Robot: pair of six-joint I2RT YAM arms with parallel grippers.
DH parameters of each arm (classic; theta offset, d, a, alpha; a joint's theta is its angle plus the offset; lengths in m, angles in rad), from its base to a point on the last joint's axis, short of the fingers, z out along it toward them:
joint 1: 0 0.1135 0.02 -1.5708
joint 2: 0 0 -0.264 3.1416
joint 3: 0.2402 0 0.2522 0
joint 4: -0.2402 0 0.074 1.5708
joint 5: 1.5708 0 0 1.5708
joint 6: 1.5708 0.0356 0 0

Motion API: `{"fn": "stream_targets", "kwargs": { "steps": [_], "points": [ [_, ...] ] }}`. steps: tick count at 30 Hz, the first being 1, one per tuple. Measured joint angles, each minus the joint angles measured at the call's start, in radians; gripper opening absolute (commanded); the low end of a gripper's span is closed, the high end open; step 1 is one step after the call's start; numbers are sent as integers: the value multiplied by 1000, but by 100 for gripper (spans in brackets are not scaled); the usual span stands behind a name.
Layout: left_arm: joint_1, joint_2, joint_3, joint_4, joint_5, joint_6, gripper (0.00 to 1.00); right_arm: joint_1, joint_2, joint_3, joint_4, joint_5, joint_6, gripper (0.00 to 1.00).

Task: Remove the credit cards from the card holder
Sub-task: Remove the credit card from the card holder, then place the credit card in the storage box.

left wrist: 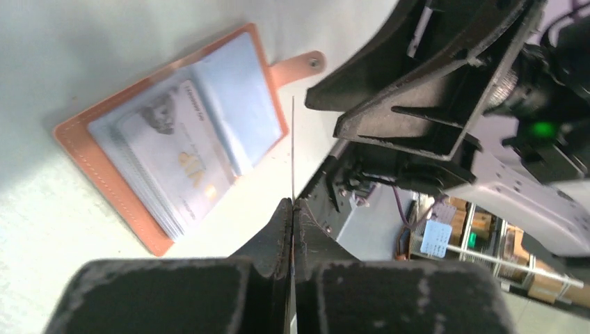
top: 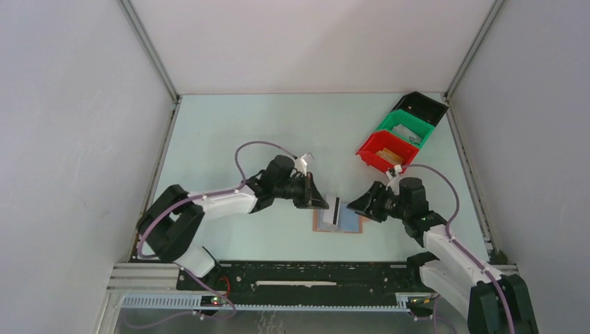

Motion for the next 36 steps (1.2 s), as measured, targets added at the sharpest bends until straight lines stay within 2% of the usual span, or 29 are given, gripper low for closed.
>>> {"fn": "stream_targets", "kwargs": {
  "steps": [5,11,16,21,27,29,30,31,33,36],
  "points": [
    [50,-99,2,-31,110,50,0,-36,-84,0,71,-159,26,71],
    [78,-128,14,-29,219,50,0,-42,-87,-1,257,-299,127,72],
    [78,-135,19,27,272,13,0,-24,-61,-1,391,-351,187,69],
    [78,-136,19,121,293,-51,0,9,-4,-1,472,-372,233,43],
    [78,-136,19,181,292,-99,0,23,4,-1,543,-389,277,19],
    [78,-136,19,187,292,-106,1,23,3,-1,560,-395,290,1],
    [78,-136,19,187,291,-107,9,23,1,-1,564,-397,295,0],
    [78,-136,19,185,290,-106,25,23,-3,0,566,-399,304,0],
    [80,-135,19,164,279,-94,46,23,-18,26,515,-395,290,0],
    [80,-136,38,68,241,-50,56,21,-43,114,321,-343,201,0]
  ]
}}
